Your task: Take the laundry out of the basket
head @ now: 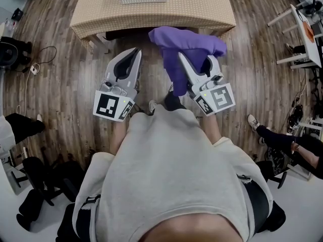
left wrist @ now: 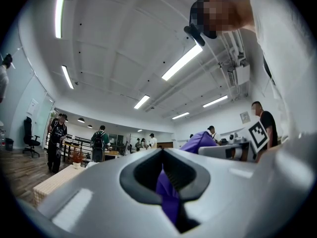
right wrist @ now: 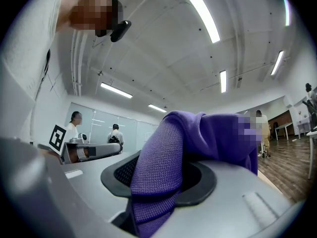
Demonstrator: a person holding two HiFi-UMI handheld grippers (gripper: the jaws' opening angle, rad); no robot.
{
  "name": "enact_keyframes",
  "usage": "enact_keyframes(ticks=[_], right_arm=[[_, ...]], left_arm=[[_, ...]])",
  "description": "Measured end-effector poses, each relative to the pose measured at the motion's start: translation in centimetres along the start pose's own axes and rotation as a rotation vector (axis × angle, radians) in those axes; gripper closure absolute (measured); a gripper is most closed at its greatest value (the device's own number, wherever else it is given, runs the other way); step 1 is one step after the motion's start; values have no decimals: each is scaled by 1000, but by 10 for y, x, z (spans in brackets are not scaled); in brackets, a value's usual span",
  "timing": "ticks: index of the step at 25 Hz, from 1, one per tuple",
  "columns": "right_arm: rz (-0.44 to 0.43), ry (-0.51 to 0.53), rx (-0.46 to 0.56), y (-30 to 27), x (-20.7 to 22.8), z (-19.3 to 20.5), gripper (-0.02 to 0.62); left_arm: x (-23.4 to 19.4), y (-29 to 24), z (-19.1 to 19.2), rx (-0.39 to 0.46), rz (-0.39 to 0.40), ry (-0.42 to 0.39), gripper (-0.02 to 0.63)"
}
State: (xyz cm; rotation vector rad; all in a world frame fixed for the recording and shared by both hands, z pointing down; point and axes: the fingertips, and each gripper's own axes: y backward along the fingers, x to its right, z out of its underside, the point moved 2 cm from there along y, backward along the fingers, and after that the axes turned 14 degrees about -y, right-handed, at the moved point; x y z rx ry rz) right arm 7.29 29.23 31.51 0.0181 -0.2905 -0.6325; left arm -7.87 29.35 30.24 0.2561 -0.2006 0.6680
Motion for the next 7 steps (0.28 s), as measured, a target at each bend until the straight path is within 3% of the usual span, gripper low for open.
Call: enact_keyframes(ticks=[7], right_arm=[[-20,4,2,-8,1,1,419]], left_arm=[[-3,-4,4,-3,-5,-2,595]])
